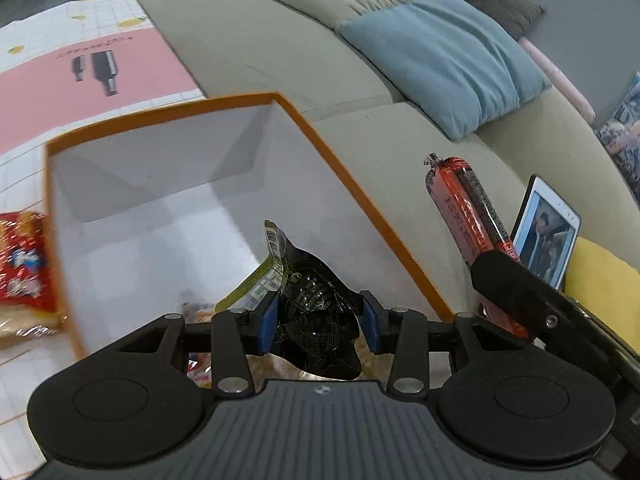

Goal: Organize snacks
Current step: 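Carry both items over the box and open the left gripper to drop seaweed, then lower the sausage stick into the box and open the right gripper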

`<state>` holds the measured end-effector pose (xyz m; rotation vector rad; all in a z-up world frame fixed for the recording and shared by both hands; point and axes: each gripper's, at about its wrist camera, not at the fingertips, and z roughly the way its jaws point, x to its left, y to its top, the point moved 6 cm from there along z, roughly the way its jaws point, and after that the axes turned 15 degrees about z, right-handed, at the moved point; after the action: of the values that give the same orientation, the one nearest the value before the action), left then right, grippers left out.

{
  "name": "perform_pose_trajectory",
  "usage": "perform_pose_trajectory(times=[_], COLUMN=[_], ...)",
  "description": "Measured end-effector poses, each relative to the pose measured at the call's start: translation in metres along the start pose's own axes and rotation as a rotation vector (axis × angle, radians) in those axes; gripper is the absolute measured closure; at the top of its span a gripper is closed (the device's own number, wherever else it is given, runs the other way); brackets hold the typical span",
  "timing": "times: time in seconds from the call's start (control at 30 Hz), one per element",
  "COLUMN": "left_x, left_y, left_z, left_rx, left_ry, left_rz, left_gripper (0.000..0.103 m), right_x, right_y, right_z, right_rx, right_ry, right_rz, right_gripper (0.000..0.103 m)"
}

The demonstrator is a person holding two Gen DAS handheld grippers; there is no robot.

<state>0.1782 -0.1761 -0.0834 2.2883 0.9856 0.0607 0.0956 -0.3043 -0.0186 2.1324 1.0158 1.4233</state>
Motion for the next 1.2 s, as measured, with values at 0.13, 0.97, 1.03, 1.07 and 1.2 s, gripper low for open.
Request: perform_pose_trajectory(times=[0.13,0.97,1.03,1.07,1.2], left_x=[-0.003,0.079,0.08,0.084,0.107], left_y=[0.005,-0.034,-0.043,-0.048,-0.065], left_z=[0.017,-0.123,-0.124,-0.125,-0.127], left_rx=[0.014,-0.155,-0.155,-0.158,-0.14], left_ry=[0.039,0.207,0.225,0.242,0.329], left_rz=[0.005,-0.115,-0.118,-0.133,-0.19], left_gripper=[0.036,0.021,0.021,0.021,0.022], right_x=[-0.018,0.03,0.033,0.033,0.032], right_y=[0.001,-0.049,-0.057,-0.062,-0.077], right_z=[0.001,0.026,0.029,0.03,0.035], right_rx=[0.004,0.244,0.294,0.324,0.399], right_ry=[-0.034,0.095,0.1,0.103,0.1], right_rz=[0.068,-0.01,-0.012,-0.007,-0.017], right_gripper=[0.082,0.081,0.081,0.081,0.081])
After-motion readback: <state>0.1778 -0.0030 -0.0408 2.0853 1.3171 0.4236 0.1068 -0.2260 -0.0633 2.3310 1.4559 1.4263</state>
